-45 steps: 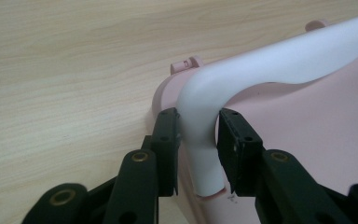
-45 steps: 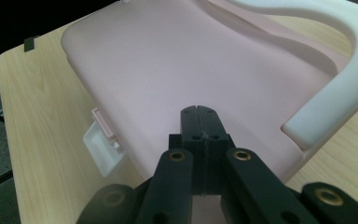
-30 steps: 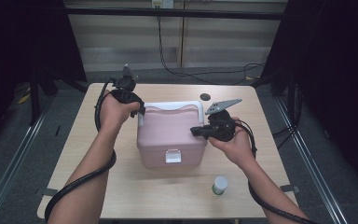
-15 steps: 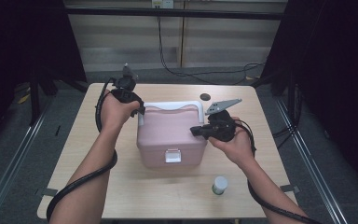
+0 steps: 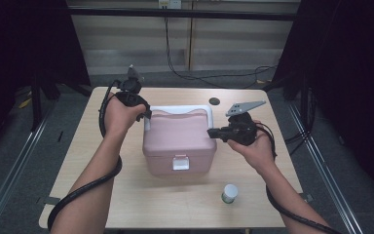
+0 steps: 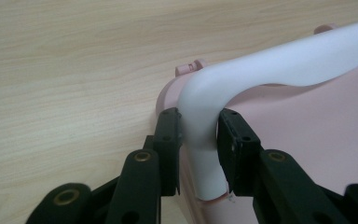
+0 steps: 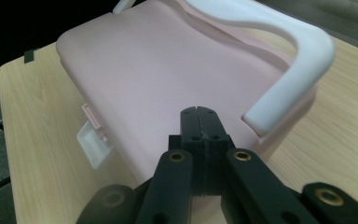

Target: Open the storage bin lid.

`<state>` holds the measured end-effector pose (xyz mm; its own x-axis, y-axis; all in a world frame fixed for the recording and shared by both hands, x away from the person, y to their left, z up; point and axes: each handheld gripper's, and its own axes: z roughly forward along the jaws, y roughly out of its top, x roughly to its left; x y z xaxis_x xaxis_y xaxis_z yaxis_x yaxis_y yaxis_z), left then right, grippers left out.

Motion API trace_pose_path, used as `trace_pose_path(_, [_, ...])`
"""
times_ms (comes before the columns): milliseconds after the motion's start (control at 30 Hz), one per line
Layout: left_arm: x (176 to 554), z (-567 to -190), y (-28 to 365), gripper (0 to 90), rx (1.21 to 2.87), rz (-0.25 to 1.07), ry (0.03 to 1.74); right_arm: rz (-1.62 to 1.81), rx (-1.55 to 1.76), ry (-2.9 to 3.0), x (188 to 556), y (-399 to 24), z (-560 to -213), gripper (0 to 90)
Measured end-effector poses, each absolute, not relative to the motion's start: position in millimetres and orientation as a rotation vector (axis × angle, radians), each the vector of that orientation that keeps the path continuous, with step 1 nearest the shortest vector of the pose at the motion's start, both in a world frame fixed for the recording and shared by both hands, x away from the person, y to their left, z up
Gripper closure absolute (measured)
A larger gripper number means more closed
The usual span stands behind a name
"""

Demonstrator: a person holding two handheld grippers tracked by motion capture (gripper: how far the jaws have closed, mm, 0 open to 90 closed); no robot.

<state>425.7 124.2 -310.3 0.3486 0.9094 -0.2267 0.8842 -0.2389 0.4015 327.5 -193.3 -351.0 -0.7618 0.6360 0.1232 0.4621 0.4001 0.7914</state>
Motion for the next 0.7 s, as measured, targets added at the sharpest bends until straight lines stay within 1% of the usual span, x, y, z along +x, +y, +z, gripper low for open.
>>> trace_pose_path(200, [425.6, -306.4, 124.9, 70.1, 2.146, 0.071, 1.558, 1.249, 0.996, 2.450, 325.6, -206.6, -353.3, 90.0])
trace_pose_path(700, [430.7, -296.9, 128.2, 70.2, 2.133, 0.049, 1.547, 1.205, 1.015, 2.471, 326.4, -217.3, -363.4, 90.0])
